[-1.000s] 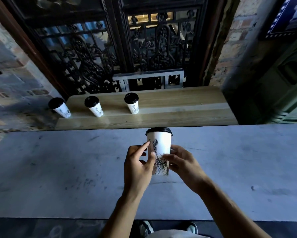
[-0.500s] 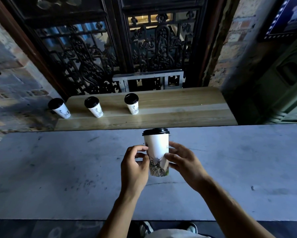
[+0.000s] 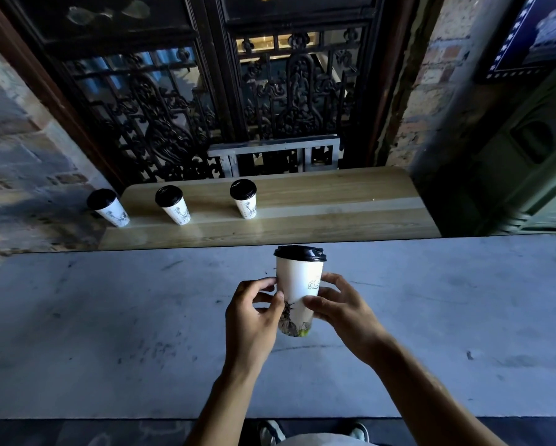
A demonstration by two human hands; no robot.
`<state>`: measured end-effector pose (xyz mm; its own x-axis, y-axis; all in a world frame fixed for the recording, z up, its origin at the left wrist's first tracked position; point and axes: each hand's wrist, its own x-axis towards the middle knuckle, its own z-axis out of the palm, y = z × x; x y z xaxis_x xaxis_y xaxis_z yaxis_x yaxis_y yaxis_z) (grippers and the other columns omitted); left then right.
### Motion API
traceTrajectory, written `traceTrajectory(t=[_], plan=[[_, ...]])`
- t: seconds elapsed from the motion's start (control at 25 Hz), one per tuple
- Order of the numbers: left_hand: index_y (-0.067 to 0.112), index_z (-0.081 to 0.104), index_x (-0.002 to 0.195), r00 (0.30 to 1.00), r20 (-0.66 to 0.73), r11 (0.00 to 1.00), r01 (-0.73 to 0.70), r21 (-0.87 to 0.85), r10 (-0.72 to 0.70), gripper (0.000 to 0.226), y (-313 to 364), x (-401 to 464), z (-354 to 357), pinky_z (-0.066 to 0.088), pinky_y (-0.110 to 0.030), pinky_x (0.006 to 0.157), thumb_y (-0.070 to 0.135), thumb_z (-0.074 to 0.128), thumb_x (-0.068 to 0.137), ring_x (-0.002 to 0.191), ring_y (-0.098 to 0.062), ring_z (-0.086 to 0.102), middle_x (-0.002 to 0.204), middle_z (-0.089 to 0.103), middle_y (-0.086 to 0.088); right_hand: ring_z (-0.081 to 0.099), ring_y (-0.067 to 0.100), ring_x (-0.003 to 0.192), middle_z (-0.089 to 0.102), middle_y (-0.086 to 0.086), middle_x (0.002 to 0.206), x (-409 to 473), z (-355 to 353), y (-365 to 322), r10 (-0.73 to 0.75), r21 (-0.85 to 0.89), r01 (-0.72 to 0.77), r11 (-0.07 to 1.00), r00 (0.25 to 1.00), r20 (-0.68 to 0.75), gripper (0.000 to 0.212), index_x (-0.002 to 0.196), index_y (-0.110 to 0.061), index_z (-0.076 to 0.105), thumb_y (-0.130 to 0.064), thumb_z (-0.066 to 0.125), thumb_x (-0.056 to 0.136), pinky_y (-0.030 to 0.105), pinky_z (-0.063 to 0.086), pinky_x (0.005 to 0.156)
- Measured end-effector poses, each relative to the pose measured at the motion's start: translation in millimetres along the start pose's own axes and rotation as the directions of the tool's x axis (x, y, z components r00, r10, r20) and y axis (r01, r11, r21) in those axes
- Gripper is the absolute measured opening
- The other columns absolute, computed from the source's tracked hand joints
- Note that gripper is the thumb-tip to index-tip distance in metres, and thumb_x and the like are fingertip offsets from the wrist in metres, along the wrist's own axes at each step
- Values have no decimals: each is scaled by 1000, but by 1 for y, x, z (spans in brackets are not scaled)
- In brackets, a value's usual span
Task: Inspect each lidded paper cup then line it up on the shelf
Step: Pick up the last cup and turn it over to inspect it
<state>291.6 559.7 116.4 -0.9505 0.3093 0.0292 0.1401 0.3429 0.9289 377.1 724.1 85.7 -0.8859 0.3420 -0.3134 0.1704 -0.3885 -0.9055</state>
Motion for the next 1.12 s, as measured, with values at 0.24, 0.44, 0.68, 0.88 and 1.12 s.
traceTrajectory(t=[0.24,0.44,0.68,0.88,1.12], plan=[[32,72,110,1000,27,999,3,-44,-2,30,5,-2,1,63,-29,71,10,73,88,83,-2,72,99,75,7,75,31,110,78,15,120,-1,1,0,8,-19,-9,1000,1000,-24,70,133,-16,54,-29,86,73,45,58,96],[28,70,123,997,55,997,-54,-48,56,36,6,-7,2,61,-22,72,18,75,89,89,-3,74,119,70,13,73,27,117,78,9,123,1,1,-4,-51,-205,59,977,998,45,46,126,-16,72,-37,79,85,50,56,104],[23,68,128,997,59,994,-51,-95,56,38,7,-4,4,57,-16,73,13,71,92,95,-2,73,121,69,9,71,28,118,74,13,128,1,1,-4,33,-80,-24,997,993,111,45,134,-13,63,-28,63,91,42,56,98],[28,72,113,996,12,995,-87,-48,88,31,6,0,2,59,-24,67,8,71,90,88,-7,71,109,70,8,72,33,108,75,21,122,9,1,-5,56,-19,-55,998,998,21,47,129,-10,65,-19,54,84,46,54,97],[24,75,109,988,40,988,-149,-24,150,29,7,5,0,59,-23,73,4,72,89,87,-11,70,106,68,9,74,22,109,75,16,125,11,-3,-4,0,-63,3,998,999,46,49,134,-15,64,-22,63,86,31,58,87]])
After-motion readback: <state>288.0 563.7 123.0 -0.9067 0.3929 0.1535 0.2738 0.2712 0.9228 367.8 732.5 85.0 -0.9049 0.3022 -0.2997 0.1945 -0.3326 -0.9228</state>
